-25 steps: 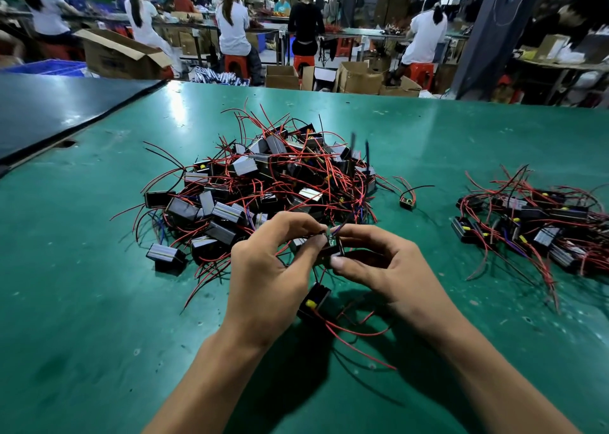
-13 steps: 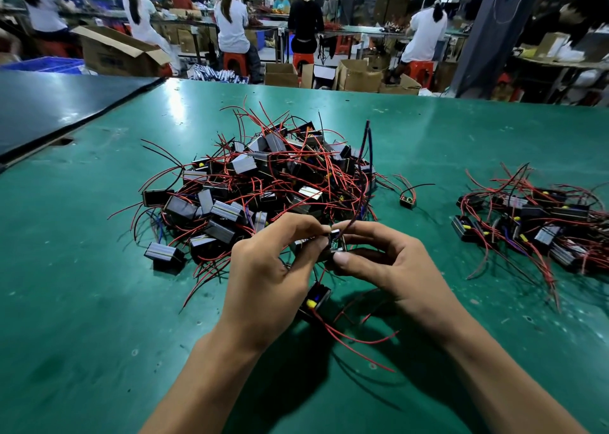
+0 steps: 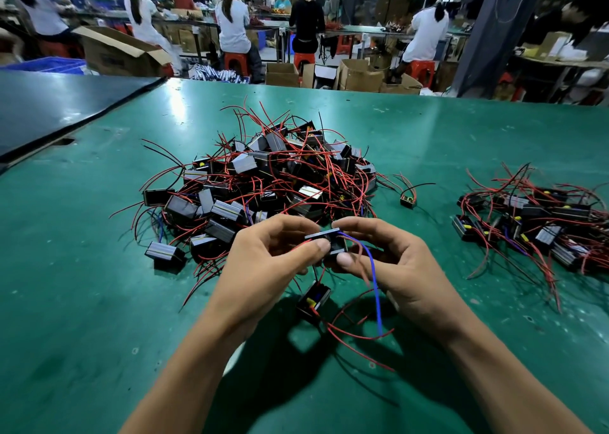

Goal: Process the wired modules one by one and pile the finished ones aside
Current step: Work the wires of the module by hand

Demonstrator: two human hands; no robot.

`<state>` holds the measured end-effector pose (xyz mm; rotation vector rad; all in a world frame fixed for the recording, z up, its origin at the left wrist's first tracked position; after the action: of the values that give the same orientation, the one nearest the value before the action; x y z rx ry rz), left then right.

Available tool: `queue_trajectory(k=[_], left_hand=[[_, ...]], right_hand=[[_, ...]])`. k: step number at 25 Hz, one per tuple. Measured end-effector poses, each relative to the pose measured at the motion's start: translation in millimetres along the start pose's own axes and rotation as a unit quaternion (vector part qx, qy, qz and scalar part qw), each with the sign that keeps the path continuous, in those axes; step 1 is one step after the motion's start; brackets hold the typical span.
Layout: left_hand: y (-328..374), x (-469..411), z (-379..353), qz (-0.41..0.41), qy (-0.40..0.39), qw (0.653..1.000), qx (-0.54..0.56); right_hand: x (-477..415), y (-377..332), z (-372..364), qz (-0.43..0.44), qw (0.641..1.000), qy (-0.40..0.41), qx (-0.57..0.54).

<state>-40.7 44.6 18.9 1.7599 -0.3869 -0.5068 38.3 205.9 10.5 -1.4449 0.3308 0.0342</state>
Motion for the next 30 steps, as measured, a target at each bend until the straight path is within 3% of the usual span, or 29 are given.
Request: queue_trajectory(k=[5, 10, 13, 16, 30], left_hand=[[-3, -1, 1, 0.053, 0.0, 0.998, 0.044], [-6, 0, -2, 0.044, 0.001, 0.999, 0.018], [-5, 2, -6, 0.019, 0.038, 0.999, -0.019], [-5, 4, -8, -0.012, 0.059, 0.997, -0.052], [-7, 3, -9, 0.005, 0.075, 0.996, -0.047]], right_hand=[[-1, -2, -6, 0.013, 1.0, 0.011, 0.026], [3, 1, -4, 0.011, 0.993, 0.076, 0.087], [5, 3, -3, 0.053, 0.965, 0.148, 0.212], [5, 5, -2, 0.089, 0.939, 0.201, 0.264], [7, 4, -5, 0.115, 0.92, 0.192, 0.323]])
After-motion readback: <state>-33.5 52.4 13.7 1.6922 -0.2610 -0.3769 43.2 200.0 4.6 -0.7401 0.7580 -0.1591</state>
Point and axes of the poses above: each hand's wrist, its own x-axis away from the middle knuckle, its own z-axis out of the back of the hand, y = z × x, the point moved 3 cm from there along -x, towards the middle knuckle, and after that the axes turned 10 degrees about x, right-handed, at the moved point
